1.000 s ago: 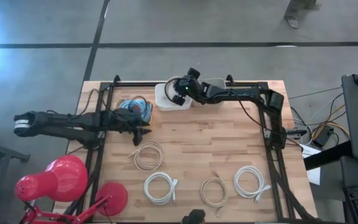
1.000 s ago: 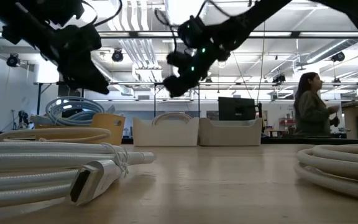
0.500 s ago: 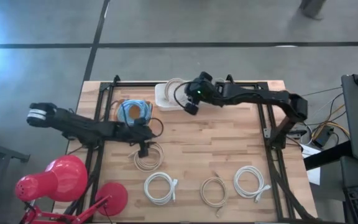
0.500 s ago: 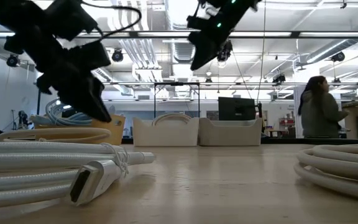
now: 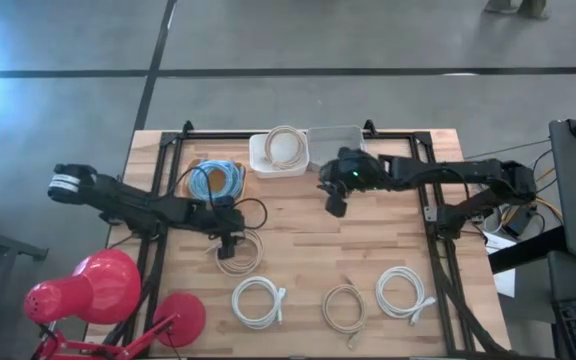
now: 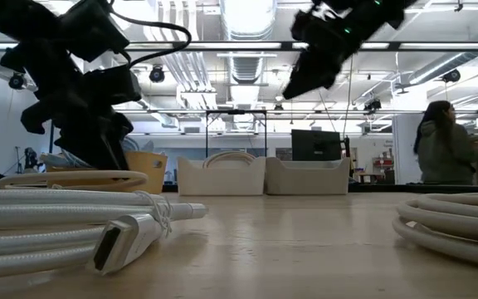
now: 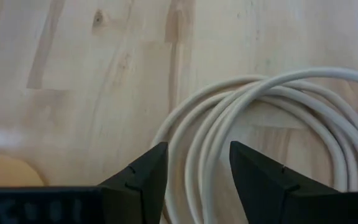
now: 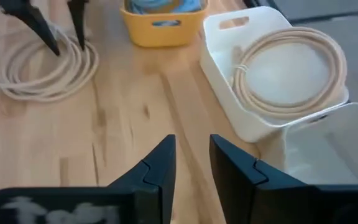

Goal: Sort HDMI cables
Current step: Put the left brown HDMI cable into the white bin

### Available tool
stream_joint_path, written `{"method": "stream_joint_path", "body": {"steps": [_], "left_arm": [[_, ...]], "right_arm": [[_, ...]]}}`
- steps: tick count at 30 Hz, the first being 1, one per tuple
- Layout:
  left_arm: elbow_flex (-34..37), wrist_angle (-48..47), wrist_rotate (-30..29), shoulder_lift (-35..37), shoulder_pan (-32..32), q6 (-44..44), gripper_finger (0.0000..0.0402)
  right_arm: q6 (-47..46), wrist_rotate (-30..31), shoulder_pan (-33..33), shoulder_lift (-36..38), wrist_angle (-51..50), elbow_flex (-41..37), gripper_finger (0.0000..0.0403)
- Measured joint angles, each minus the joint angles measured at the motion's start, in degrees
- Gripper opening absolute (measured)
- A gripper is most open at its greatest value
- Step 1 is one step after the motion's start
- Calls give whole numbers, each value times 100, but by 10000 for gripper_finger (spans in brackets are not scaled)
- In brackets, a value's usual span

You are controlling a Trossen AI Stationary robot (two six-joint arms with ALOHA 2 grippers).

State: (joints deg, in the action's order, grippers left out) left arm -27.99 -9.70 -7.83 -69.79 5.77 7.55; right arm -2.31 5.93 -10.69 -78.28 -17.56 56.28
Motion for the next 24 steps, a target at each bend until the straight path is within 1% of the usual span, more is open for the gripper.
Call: {"method": "stream_joint_path", "body": {"steps": [5, 7, 11, 13, 18, 21, 24], "left_arm": [[-11, -18, 97, 82, 18, 160, 177], [-4, -70, 110, 76, 25, 188, 177], [13, -123, 104, -154, 29, 195, 177], [13, -100, 27, -331, 29, 195, 177], [2, 86, -569, -785, 31, 188, 177], [-4, 277, -640, -1023, 34, 178, 176], [-4, 379, -641, -1201, 34, 292, 158]], "right_arm": [[-287, 7, -9, 536, 536, -1052, 92], [-451, 3, -3, 683, 730, -1349, 93], [-697, 3, -6, 883, 1114, -1797, 90], [-705, 6, -7, 922, 1245, -1933, 89], [-676, 3, -5, 919, 1351, -1940, 91], [-675, -1, -5, 917, 1353, -1848, 93], [-651, -19, -5, 920, 1361, -1797, 91]]}}
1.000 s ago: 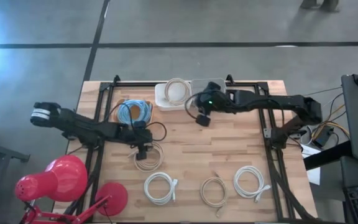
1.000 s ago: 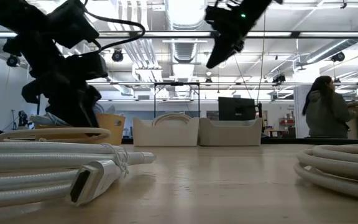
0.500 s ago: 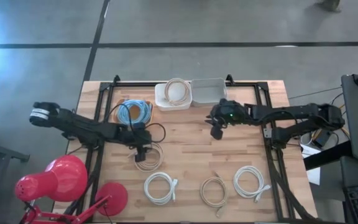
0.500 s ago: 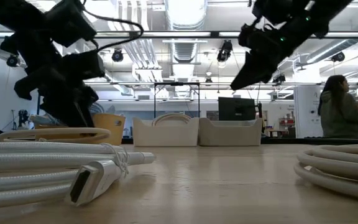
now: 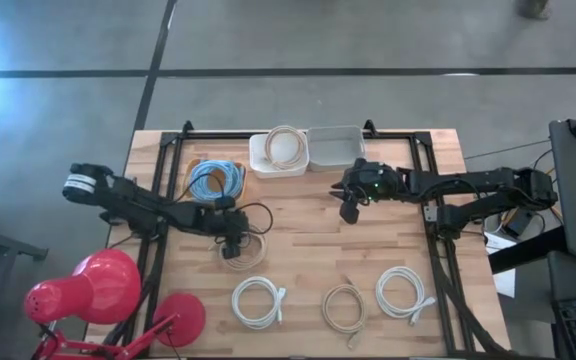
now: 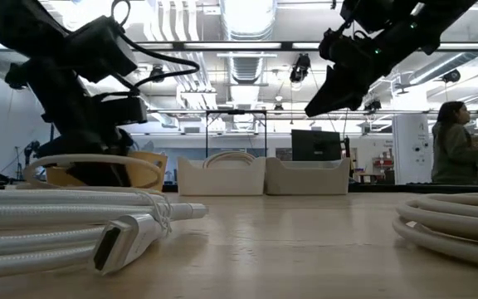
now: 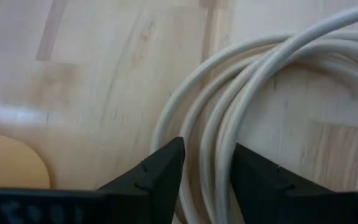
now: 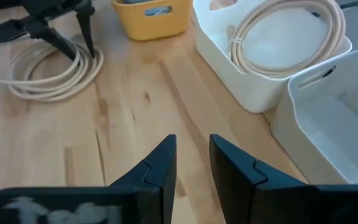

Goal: Sort HDMI cables
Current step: Put the left brown HDMI cable into the white bin

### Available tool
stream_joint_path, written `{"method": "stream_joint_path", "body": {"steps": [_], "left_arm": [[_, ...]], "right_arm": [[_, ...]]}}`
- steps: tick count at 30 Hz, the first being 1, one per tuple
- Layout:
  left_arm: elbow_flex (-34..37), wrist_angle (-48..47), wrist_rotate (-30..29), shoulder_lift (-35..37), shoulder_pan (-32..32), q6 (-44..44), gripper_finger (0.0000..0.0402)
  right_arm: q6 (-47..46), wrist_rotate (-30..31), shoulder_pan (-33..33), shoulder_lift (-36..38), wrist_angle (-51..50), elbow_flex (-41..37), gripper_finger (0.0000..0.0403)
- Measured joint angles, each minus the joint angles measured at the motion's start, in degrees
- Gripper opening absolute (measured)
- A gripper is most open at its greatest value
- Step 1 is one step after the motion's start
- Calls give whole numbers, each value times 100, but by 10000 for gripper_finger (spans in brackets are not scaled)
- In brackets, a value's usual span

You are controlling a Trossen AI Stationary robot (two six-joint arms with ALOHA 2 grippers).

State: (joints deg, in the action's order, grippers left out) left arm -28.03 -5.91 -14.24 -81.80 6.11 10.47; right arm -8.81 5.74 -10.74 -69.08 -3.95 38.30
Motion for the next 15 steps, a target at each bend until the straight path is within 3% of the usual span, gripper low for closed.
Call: {"method": "stream_joint_path", "body": {"steps": [8, 10, 15], "left_arm": [[-85, 490, -62, -22, 12, 592, 17], [-237, 432, -336, -22, 45, 511, 13], [-1011, 541, -1741, 11, 102, -268, 19]], "right_arm": [[301, -26, 0, 2, -15, 60, 84], [301, -24, 0, 2, -13, 68, 86], [303, -24, 0, 2, -15, 68, 91]]}}
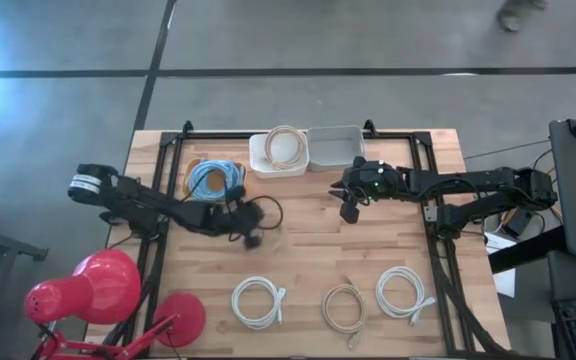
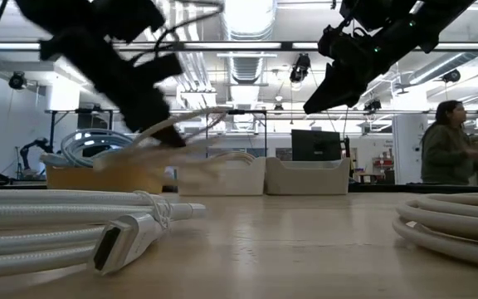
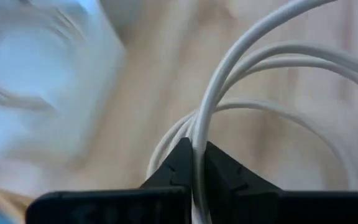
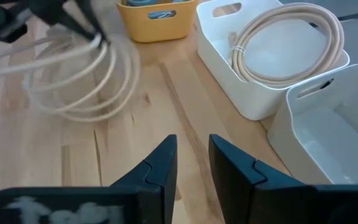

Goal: Sort HDMI cables
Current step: Put the left brown HDMI cable into the white bin

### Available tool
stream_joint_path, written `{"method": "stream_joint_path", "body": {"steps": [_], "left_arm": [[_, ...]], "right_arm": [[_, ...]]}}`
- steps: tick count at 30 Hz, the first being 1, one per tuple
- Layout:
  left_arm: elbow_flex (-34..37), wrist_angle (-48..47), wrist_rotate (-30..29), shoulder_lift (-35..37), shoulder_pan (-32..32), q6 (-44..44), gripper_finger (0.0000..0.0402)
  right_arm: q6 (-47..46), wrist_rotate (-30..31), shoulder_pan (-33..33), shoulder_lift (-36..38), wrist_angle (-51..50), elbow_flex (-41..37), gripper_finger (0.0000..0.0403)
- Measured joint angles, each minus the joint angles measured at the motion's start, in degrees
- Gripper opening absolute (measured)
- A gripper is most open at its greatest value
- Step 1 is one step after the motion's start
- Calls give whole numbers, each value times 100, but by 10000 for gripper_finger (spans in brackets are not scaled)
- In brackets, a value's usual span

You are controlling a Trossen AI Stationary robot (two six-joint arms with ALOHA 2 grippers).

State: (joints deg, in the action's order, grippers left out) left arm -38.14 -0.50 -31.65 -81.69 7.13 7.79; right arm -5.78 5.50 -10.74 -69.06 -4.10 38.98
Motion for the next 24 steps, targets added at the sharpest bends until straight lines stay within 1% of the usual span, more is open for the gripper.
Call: {"method": "stream_joint_path", "body": {"steps": [4, 7, 8, 10, 13, 16, 18, 21, 24], "left_arm": [[-673, -27, -1160, -6, -96, -665, 12], [-1107, 18, -2037, 4, -291, -1169, 14], [-1226, 2, -2213, 4, -390, -1300, 16], [-1436, -4, -2330, 4, -640, -1412, 19], [-1626, 46, -2333, 4, -1111, -1420, 20], [-1618, 204, -2220, -1, -1648, -1424, 18], [-1583, 370, -1865, -14, -2018, -1424, 18], [-1561, 714, -1025, -173, -2527, -1423, 19], [-1553, 1336, -528, -512, -2873, -1545, 20]], "right_arm": [[0, 0, 0, 0, -2, 0, 89], [0, 0, 0, 0, -2, 0, 84], [0, 0, 0, 0, -2, 0, 83], [0, 0, 0, 0, -2, 0, 82], [69, 0, 0, 0, -2, 0, 82], [200, 0, 0, 0, -2, 0, 82], [286, 0, 0, 0, 6, 0, 82], [425, 2, -2, 0, 1, 36, 82], [493, 2, -2, 0, 19, 159, 82]]}}
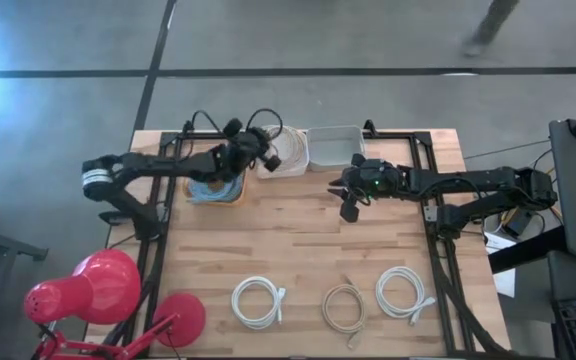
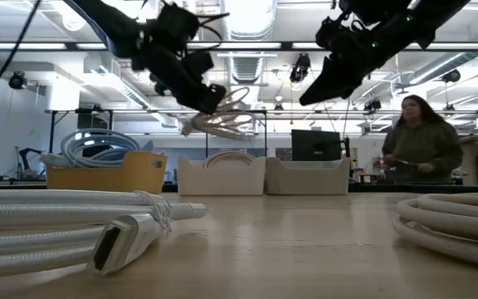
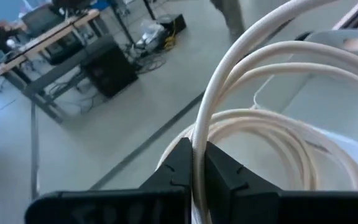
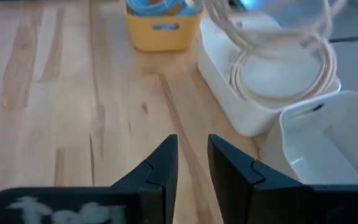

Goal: Sort HDMI cables
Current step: Put the left brown HDMI cable into the white bin

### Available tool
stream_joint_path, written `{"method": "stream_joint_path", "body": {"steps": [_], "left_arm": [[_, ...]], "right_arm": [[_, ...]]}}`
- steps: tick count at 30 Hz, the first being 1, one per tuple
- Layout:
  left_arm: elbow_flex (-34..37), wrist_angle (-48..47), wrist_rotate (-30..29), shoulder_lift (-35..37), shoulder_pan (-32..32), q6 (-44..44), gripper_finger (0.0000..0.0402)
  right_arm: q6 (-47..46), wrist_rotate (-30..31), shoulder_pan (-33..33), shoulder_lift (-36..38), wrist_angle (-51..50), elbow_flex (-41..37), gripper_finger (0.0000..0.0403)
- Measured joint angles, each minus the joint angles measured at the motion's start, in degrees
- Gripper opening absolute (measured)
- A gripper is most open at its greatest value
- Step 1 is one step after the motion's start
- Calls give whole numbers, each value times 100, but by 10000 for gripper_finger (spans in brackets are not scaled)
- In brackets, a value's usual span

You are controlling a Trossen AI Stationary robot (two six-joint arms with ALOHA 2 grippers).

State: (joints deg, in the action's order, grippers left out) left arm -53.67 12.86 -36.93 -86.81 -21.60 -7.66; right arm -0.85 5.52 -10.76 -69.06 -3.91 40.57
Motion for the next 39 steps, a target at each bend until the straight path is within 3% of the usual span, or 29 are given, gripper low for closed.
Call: {"method": "stream_joint_path", "body": {"steps": [5, 16, 27, 33, 39], "left_arm": [[-32, 874, 298, -728, -228, -706, 19], [-567, 940, 230, -1869, -407, -1300, 27], [-755, 642, -315, -2010, -420, -1688, 79], [-756, 208, -1056, -2004, -418, -1670, 123], [-896, -189, -987, -1891, -297, -1408, 179]], "right_arm": [[71, 0, 0, 0, -1, 165, 82], [296, 2, 0, 0, -25, 161, 82], [233, 2, 0, 0, -60, 153, 82], [99, 2, 0, 0, -161, 140, 82], [82, 2, 0, 0, -187, 126, 82]]}}
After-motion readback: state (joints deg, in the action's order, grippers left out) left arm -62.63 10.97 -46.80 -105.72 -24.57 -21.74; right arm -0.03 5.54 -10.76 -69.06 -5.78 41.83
